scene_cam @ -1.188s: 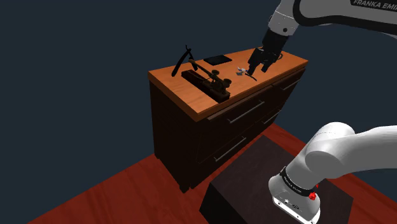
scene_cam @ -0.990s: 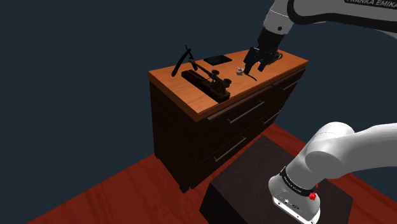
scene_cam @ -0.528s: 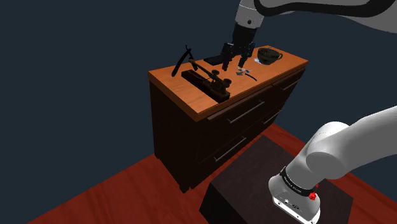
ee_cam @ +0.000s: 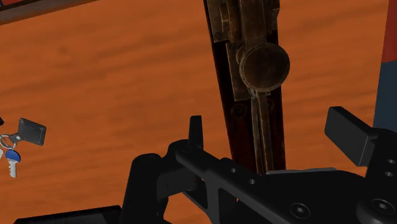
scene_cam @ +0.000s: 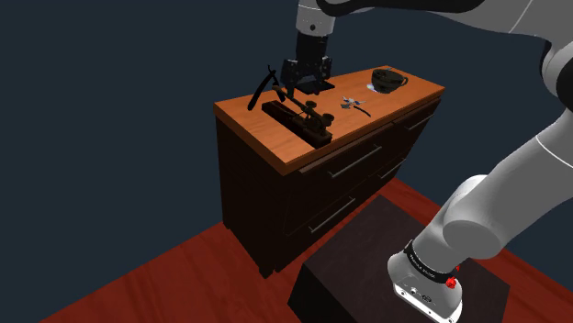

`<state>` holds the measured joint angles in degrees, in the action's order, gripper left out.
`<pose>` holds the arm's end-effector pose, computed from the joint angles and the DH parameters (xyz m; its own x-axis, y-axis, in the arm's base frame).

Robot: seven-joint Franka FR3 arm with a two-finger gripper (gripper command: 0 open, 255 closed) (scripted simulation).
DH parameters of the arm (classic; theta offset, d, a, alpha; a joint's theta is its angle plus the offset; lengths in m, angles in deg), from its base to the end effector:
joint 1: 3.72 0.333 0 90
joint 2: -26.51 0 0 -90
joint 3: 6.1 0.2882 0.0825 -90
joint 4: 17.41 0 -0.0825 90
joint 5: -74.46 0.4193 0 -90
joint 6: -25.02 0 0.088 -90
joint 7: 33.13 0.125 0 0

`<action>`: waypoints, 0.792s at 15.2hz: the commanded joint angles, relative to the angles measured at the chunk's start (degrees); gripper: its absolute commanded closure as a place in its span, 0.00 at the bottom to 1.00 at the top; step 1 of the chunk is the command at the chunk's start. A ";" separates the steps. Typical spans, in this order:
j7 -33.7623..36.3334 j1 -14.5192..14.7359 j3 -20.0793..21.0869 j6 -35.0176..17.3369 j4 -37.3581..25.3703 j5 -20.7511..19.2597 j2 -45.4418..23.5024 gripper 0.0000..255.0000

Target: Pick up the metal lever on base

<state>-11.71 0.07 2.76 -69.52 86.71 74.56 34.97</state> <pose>0.5363 0.1245 0.5432 0.9879 -0.1547 -0.0122 -0.1543 -0.9877 0.0272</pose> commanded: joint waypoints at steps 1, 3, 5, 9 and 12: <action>0.37 0.12 0.19 -0.91 0.53 -0.04 -0.51 0.00; 0.37 0.12 0.19 -2.46 2.23 -0.02 -0.37 0.00; 0.38 0.13 0.20 -4.02 3.88 0.00 -0.28 0.00; 0.42 0.15 0.23 -5.21 5.11 0.01 -0.24 1.00; 0.40 0.15 0.21 -5.18 5.10 0.01 -0.22 1.00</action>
<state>-11.30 0.22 2.98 -74.69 91.78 74.57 34.76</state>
